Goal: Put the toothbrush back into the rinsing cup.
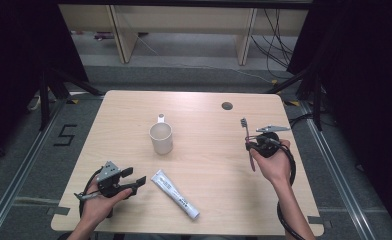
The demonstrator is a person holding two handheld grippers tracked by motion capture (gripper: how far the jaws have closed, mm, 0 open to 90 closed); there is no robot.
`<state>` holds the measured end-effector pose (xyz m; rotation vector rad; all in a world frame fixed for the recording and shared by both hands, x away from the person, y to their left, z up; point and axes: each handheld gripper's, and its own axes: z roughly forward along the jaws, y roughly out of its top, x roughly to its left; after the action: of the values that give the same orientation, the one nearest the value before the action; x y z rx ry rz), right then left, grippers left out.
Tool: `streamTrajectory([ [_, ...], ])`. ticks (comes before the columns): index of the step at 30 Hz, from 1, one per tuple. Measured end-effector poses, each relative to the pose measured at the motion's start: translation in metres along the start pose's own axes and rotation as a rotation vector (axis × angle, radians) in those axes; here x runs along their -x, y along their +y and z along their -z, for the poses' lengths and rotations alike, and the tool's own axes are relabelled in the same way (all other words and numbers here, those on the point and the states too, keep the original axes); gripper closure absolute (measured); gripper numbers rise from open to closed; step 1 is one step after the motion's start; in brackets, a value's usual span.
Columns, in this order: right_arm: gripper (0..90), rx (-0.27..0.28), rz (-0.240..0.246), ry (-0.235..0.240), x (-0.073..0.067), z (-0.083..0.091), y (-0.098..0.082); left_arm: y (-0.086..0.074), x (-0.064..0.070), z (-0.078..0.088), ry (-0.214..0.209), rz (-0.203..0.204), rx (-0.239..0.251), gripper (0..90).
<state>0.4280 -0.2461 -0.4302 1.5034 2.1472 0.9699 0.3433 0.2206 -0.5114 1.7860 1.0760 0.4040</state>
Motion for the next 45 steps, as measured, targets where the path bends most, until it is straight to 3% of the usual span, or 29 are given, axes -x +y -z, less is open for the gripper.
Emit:
streamTrajectory([
  [1,82.8,0.071,0.037,0.009,0.001,-0.002,-0.002,0.0,0.0,0.0,-0.009,-0.002,0.012,32.4],
  [2,82.8,0.071,0.037,0.009,0.001,-0.002,-0.002,0.0,0.0,0.0,-0.009,-0.002,0.012,32.4],
  [3,82.8,0.11,0.066,0.011,0.0,-0.002,-0.004,0.001,0.0,0.0,-0.004,-0.002,0.013,32.4],
  [8,82.8,0.178,0.042,0.047,-0.01,-0.002,-0.008,0.003,0.001,0.001,-0.001,-0.01,0.014,32.5],
  [9,82.8,0.222,0.069,0.047,-0.012,-0.003,-0.01,0.004,0.001,0.001,-0.011,-0.01,0.027,32.5],
  [12,82.8,0.25,0.075,0.056,-0.015,-0.002,-0.011,0.006,0.002,0.001,-0.01,-0.007,0.037,32.8],
  [13,82.8,0.274,0.038,0.065,-0.021,-0.003,-0.013,0.007,0.003,0.002,-0.006,-0.011,0.045,32.9],
  [15,82.9,0.311,0.088,0.059,-0.02,-0.004,-0.013,0.009,0.004,0.002,-0.012,-0.018,0.057,33.2],
  [19,82.8,0.348,0.062,0.091,-0.026,-0.002,-0.015,0.015,0.005,0.003,-0.011,-0.022,0.08,33.6],
  [22,82.8,0.385,0.079,0.101,-0.029,-0.002,-0.015,0.022,0.007,0.002,-0.015,-0.036,0.1,34.0],
  [26,82.8,0.406,0.074,0.108,-0.035,-0.001,-0.015,0.031,0.008,0.001,-0.028,-0.037,0.124,34.3],
  [28,82.9,0.42,0.095,0.115,-0.038,-0.002,-0.015,0.037,0.009,-0.002,-0.051,-0.039,0.136,34.4],
  [31,82.8,0.439,0.102,0.147,-0.048,-0.005,-0.014,0.046,0.013,-0.005,-0.074,-0.045,0.142,34.7],
  [33,82.8,0.442,0.116,0.147,-0.051,-0.006,-0.014,0.055,0.018,-0.009,-0.094,-0.051,0.137,35.4],
  [34,82.8,0.431,0.084,0.164,-0.056,-0.006,-0.015,0.058,0.019,-0.01,-0.098,-0.057,0.138,35.6],
  [35,82.8,0.435,0.108,0.159,-0.057,-0.008,-0.014,0.062,0.021,-0.011,-0.106,-0.059,0.142,35.9],
  [42,82.8,0.442,0.104,0.201,-0.071,-0.013,-0.014,0.081,0.03,-0.021,-0.151,-0.076,0.152,37.3],
  [45,82.8,0.442,0.138,0.202,-0.078,-0.015,-0.012,0.089,0.036,-0.027,-0.159,-0.089,0.139,38.1],
])
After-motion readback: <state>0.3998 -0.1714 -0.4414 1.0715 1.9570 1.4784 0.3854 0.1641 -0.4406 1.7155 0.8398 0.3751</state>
